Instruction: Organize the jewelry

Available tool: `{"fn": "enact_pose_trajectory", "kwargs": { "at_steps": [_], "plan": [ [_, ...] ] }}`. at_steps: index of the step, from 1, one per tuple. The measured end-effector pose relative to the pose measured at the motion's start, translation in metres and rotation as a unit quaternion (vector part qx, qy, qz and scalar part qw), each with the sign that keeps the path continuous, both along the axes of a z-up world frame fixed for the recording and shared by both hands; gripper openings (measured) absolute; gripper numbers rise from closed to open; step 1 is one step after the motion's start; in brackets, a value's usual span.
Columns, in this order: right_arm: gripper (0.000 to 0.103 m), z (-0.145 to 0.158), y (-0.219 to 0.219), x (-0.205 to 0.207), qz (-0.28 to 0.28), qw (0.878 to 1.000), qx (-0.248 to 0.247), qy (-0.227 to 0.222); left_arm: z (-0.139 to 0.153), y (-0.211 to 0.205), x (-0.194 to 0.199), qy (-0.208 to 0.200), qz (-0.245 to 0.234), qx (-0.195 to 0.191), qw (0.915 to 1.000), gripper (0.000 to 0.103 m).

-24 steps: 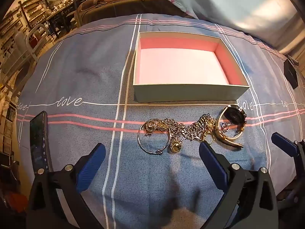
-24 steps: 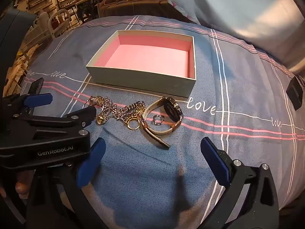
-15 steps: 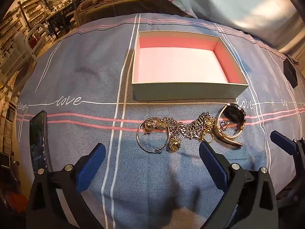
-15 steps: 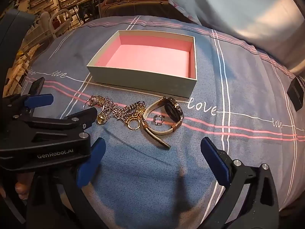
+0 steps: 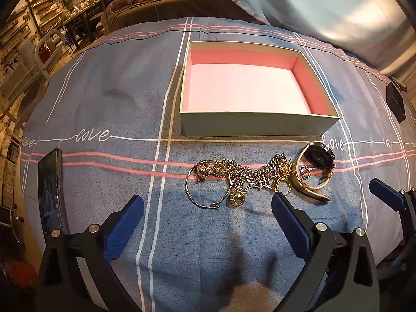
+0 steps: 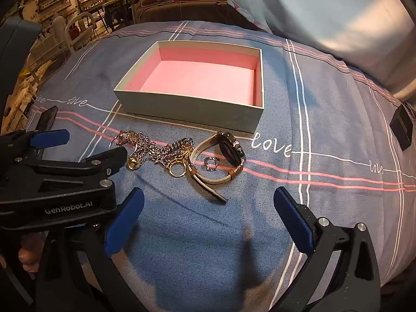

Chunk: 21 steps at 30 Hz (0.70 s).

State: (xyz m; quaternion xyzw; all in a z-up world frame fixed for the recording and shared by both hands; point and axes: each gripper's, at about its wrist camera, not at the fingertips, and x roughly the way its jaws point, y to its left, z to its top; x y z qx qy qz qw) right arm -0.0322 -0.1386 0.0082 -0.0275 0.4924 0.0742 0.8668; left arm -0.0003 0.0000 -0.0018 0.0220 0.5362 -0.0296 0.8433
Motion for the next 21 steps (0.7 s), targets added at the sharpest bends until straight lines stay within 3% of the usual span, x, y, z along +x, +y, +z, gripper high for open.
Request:
{"fn": "enact_pose_trajectory", "kwargs": {
  "at_steps": [13,21],
  "plan": [
    [0.099,-0.001,-0.0006,0.001,0.002,1.0,0.0,-0.001,-0.006,0.0022,0.0031,0.008,0.004,0.001,1.0,0.097],
    [0.099,-0.0032,-0.0027,0.0001,0.012,1.0,0.007,-0.001,-0.001,-0.0023,-0.002,-0.019,-0.006,0.005,0.9998,0.097]
  ]
}}
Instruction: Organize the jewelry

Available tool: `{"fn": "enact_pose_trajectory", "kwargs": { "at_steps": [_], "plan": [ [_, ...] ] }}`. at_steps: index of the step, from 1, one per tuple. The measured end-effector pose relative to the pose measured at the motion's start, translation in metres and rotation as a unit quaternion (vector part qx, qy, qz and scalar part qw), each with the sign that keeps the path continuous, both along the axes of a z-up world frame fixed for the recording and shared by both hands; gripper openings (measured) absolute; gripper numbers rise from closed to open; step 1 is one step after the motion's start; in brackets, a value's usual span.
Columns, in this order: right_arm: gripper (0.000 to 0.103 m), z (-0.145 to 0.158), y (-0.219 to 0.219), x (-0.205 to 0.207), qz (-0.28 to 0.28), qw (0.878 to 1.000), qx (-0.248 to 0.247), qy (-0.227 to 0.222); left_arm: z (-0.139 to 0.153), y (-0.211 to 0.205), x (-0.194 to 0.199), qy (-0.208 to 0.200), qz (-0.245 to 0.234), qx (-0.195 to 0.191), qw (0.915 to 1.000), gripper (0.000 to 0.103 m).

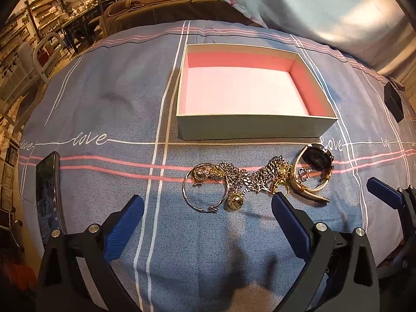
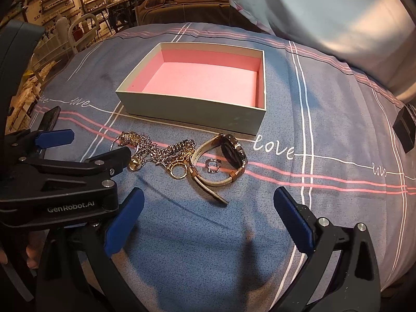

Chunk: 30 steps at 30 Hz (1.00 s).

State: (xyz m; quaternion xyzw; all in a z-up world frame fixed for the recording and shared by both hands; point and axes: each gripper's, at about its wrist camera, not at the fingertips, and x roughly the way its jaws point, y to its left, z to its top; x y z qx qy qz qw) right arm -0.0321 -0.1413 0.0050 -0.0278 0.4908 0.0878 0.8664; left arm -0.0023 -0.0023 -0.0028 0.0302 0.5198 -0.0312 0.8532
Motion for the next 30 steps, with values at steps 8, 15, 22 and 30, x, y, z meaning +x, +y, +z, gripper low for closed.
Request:
{"fn": "enact_pose_trajectory", "kwargs": {
  "at_steps": [8,15,22,30],
  "plan": [
    [0.099,-0.002,-0.006,-0.005,-0.011,1.0,-0.002,0.0,0.011,-0.01,-0.007,-0.05,-0.03,-0.005,0.9983,0.097],
    [0.099,-0.011,-0.001,-0.006,0.0,1.0,-0.012,0.01,-0.001,-0.009,-0.006,-0.023,-0.045,-0.021,0.9985,0.097],
    [0.099,-0.022,0.004,-0.007,0.001,1.0,-0.011,0.017,-0.007,0.003,-0.015,-0.034,-0.038,0.006,0.9987,0.097],
    [0.099,-0.02,0.0,-0.006,-0.005,1.0,-0.002,0.012,-0.012,0.008,-0.013,-0.029,-0.042,0.004,0.9987,0.097]
  ]
}}
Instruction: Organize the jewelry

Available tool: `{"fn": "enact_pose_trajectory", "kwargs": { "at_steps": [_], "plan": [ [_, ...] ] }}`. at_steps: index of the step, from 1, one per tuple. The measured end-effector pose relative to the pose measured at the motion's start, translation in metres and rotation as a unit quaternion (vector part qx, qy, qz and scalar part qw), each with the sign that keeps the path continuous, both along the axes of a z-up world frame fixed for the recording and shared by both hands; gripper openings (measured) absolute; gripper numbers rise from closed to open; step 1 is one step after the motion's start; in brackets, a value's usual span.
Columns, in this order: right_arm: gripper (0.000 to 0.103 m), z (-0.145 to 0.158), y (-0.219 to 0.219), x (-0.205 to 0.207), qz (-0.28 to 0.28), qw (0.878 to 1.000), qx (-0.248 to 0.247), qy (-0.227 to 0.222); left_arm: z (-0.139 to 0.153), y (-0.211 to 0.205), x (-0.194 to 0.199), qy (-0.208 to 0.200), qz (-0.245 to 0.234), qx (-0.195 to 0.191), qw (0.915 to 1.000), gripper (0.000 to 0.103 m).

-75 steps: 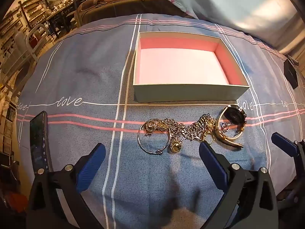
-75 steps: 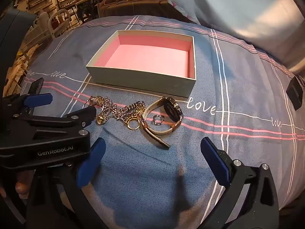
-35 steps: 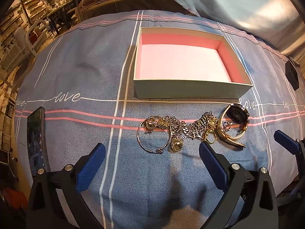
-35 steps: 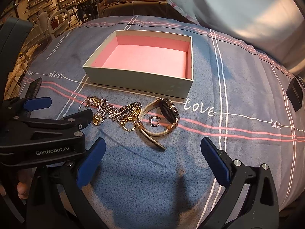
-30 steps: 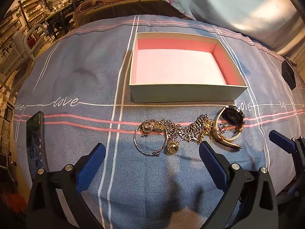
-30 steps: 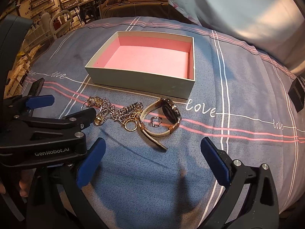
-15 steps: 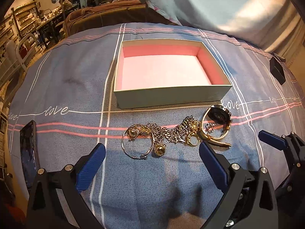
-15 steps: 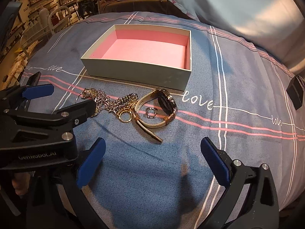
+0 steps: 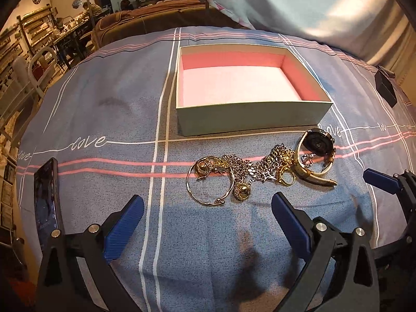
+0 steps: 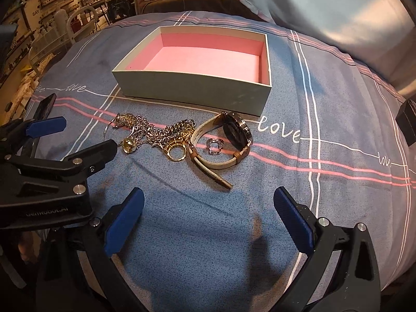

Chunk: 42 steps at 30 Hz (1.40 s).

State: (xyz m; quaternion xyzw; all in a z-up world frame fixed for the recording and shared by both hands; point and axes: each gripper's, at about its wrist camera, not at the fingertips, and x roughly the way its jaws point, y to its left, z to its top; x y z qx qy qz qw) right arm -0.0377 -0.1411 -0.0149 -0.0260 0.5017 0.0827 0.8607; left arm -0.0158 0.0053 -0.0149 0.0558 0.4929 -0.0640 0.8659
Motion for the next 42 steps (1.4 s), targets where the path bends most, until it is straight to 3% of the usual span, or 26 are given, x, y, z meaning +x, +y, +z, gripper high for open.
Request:
{"fn": "enact_pose_trajectory", "kwargs": {
  "at_steps": [21,30,38,42],
  "plan": [
    [0.098,-0.006,-0.01,-0.003,0.007,1.0,-0.002,-0.009,-0.011,-0.004,0.003,0.002,-0.025,-0.003,0.9997,0.097],
    [0.098,-0.024,-0.023,0.006,0.005,1.0,0.027,0.014,-0.041,0.031,0.001,0.043,-0.02,0.0,0.9989,0.097],
    [0.098,-0.025,-0.023,0.009,-0.002,1.0,0.023,0.008,-0.048,0.02,0.027,0.028,-0.053,0.028,0.9978,0.098],
    [0.098,-0.026,-0.024,0.009,-0.002,0.999,0.038,0.005,-0.049,0.015,0.037,0.027,-0.069,0.017,0.9971,0.098]
  ]
}}
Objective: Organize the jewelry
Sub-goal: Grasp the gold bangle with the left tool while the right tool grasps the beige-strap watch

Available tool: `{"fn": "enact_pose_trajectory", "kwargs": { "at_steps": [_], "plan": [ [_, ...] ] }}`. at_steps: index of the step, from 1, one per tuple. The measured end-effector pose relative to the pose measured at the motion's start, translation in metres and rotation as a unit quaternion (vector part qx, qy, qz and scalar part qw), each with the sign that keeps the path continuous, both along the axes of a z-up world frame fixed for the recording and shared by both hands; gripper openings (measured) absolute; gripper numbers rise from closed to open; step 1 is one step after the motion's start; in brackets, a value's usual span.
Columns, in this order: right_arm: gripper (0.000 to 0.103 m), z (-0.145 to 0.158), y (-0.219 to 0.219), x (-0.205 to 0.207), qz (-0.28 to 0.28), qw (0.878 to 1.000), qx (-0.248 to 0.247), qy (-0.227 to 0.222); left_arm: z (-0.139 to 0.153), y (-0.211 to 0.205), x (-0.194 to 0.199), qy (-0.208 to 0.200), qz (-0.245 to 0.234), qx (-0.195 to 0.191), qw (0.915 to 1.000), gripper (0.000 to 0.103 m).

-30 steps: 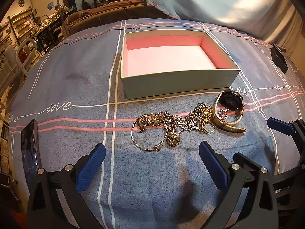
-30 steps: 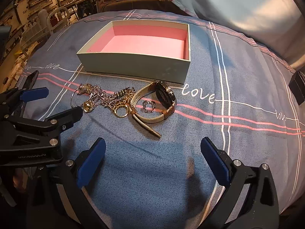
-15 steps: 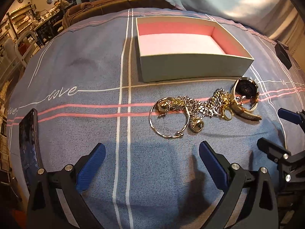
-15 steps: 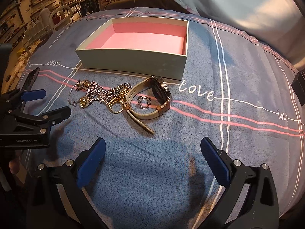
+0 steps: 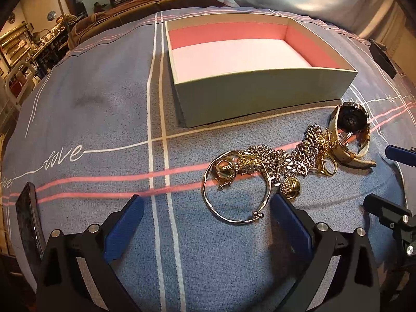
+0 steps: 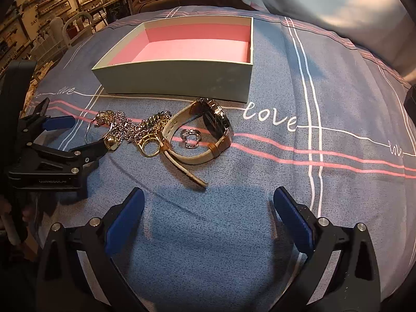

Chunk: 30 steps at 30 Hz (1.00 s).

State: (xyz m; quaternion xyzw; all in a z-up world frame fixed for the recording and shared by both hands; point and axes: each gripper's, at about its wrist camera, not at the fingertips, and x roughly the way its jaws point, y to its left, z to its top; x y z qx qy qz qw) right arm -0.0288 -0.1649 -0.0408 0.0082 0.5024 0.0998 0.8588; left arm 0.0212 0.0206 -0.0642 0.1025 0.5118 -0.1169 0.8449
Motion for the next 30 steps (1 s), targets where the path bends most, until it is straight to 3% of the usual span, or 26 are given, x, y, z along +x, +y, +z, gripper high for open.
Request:
{"fn": "enact_pose_trajectory", "kwargs": {
  "at_steps": [8,11,17,18,19,21,25,30],
  "plan": [
    [0.098,-0.005,0.0,0.02,-0.002,1.0,0.016,-0.004,0.012,-0.012,-0.007,-0.004,-0.023,-0.022,0.9995,0.048],
    [0.098,-0.011,0.002,0.033,0.001,1.0,0.013,-0.005,0.016,-0.005,-0.009,0.003,-0.014,-0.045,0.9989,0.048],
    [0.097,-0.016,0.013,0.048,0.016,0.999,-0.016,-0.027,0.019,0.004,-0.018,0.006,-0.002,-0.052,0.9986,0.048],
    [0.09,-0.014,0.017,0.047,0.023,0.999,-0.027,-0.036,0.021,0.004,-0.019,0.006,-0.001,-0.054,0.9985,0.048],
    [0.074,-0.01,0.018,0.045,0.027,0.998,-0.03,-0.045,0.024,0.005,-0.02,0.003,0.0,-0.055,0.9985,0.048],
    [0.057,-0.004,0.018,0.044,0.026,0.998,-0.038,-0.051,0.03,0.004,-0.023,-0.005,0.0,-0.055,0.9985,0.048],
    [0.046,0.007,0.006,0.039,0.015,0.998,-0.012,-0.059,0.04,-0.001,-0.024,-0.018,-0.005,-0.056,0.9982,0.048],
    [0.045,0.028,-0.003,0.027,0.008,0.997,0.003,-0.076,0.046,-0.011,-0.025,-0.025,-0.014,-0.054,0.9981,0.048]
  ]
}}
